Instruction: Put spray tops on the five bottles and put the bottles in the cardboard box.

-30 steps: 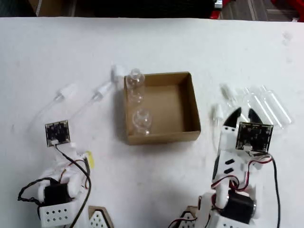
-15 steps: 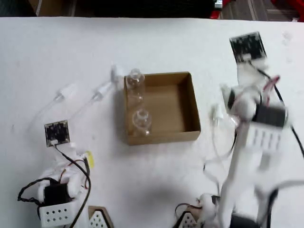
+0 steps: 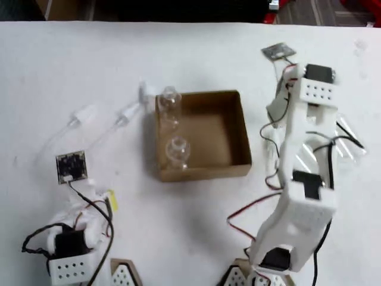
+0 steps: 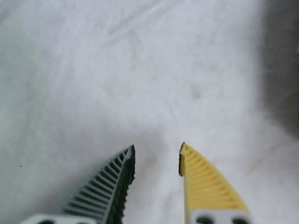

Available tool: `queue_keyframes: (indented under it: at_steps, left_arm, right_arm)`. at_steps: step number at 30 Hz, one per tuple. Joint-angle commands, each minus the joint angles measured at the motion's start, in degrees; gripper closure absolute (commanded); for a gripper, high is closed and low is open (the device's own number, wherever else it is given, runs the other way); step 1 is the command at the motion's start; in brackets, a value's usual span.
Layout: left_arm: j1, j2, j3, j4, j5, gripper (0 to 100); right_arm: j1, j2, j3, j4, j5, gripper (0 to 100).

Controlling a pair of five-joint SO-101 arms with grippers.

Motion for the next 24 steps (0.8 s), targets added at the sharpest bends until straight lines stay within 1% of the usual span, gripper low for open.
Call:
queue_keyframes:
  at_steps: [1, 5, 9, 24]
  left_arm:
    - [-0.40, -0.22, 0.00, 0.35, 0.62, 85]
    - [-0.57, -0.22, 0.00, 0.35, 0.62, 85]
    - [-0.40, -0.22, 0.00, 0.35, 0.62, 85]
    - [-0.57, -0.22, 0.00, 0.35, 0.70, 85]
  right_arm:
    - [-0.22, 7.78, -13.54, 4.79, 2.29, 84.8]
    - [1.10, 15.34, -21.63, 8.57, 2.37, 85.0]
    - [2.59, 21.05, -26.46, 8.92, 3.78, 85.1]
    - [5.05, 24.92, -27.78, 9.27, 12.04, 85.1]
